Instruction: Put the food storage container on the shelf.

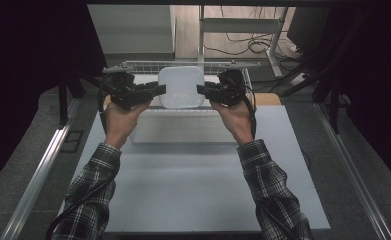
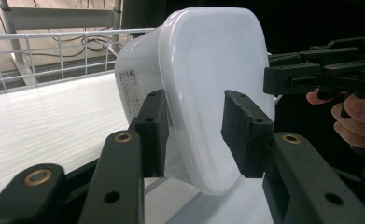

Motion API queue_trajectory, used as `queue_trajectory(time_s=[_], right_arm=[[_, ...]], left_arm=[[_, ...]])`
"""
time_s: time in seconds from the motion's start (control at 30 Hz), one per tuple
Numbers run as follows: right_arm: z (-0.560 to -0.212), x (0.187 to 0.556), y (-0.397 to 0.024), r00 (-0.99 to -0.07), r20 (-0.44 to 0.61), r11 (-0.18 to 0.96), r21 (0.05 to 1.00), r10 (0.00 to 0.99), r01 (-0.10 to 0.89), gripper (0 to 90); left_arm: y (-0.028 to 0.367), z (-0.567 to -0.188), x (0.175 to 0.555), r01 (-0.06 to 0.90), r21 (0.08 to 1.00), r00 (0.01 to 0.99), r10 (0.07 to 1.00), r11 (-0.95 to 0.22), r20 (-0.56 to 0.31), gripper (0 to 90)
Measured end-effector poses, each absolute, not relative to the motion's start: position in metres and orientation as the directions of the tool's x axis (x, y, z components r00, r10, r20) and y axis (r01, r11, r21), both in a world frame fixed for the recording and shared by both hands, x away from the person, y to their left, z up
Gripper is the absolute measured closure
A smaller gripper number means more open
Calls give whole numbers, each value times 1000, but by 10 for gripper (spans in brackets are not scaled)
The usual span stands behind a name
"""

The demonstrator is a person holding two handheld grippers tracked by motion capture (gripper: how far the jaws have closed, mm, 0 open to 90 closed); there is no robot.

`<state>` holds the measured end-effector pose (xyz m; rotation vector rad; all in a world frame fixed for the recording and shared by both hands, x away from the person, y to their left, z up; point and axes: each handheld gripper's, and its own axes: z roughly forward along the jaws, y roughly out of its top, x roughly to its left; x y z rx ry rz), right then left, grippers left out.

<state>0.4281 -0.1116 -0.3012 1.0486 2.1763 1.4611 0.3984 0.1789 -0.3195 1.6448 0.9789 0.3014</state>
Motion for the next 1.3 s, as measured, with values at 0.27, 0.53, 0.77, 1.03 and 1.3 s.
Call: queue_trajectory(time_s=[0.27, 0.53, 0.77, 1.03, 1.3], right_arm=[[-301, 433, -110, -675, 134, 207, 893, 725, 399, 611], [-302, 440, -109, -671, 150, 198, 889, 726, 413, 581], [-301, 446, -107, -661, 128, 207, 891, 739, 404, 539], [-304, 454, -107, -640, 114, 207, 890, 760, 405, 499], [-304, 459, -106, -623, 120, 192, 892, 773, 410, 495]], left_arm=[[175, -322, 405, 452, 891, 606, 745, -34, -279, 581], [172, -326, 412, 471, 881, 591, 759, -51, -272, 586], [170, -325, 416, 480, 875, 572, 779, -65, -256, 531], [169, -323, 426, 483, 875, 537, 803, -40, -260, 412], [169, -320, 438, 485, 874, 509, 822, -31, -253, 383]])
